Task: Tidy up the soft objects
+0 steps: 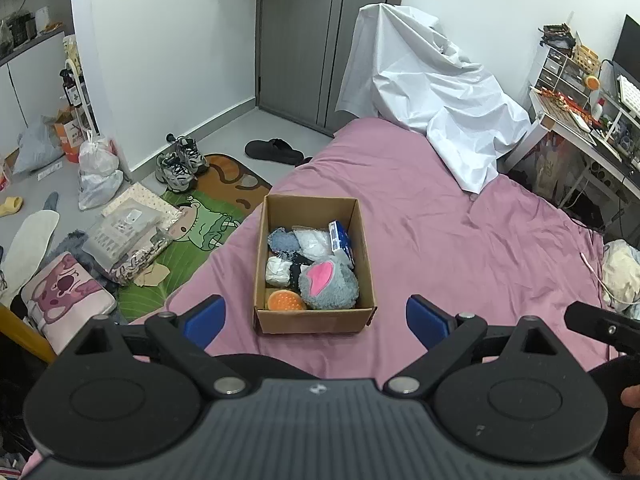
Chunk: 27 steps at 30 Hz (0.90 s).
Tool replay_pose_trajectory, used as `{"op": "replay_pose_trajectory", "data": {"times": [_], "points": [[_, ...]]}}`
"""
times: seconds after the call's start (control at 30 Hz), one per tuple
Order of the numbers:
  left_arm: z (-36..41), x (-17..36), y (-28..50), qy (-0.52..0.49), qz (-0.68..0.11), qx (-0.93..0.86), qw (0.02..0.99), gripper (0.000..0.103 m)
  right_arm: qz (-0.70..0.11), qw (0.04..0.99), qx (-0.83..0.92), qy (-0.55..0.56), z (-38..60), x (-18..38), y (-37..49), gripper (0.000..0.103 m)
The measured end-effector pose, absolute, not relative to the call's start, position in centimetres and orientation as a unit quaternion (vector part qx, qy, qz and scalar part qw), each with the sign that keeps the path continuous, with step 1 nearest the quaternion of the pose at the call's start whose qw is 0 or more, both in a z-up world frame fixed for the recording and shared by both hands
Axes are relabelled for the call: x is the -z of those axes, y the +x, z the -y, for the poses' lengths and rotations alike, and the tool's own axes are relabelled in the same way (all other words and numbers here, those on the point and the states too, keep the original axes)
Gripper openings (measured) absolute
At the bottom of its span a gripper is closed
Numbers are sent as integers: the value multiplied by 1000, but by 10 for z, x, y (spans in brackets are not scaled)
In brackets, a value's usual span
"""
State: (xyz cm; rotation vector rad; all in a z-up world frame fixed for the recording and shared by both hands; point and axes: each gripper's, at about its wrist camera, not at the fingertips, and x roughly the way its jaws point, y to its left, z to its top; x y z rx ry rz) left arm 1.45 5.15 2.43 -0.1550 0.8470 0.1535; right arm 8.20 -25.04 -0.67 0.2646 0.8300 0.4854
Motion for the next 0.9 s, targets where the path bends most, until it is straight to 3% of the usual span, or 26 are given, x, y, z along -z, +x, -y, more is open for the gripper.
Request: {"op": "replay_pose_trajectory", "data": {"times": [0.9], "points": [[-48, -15, 11, -72, -423, -67, 901, 96, -412, 867, -239, 142, 279, 16, 78, 103]]}}
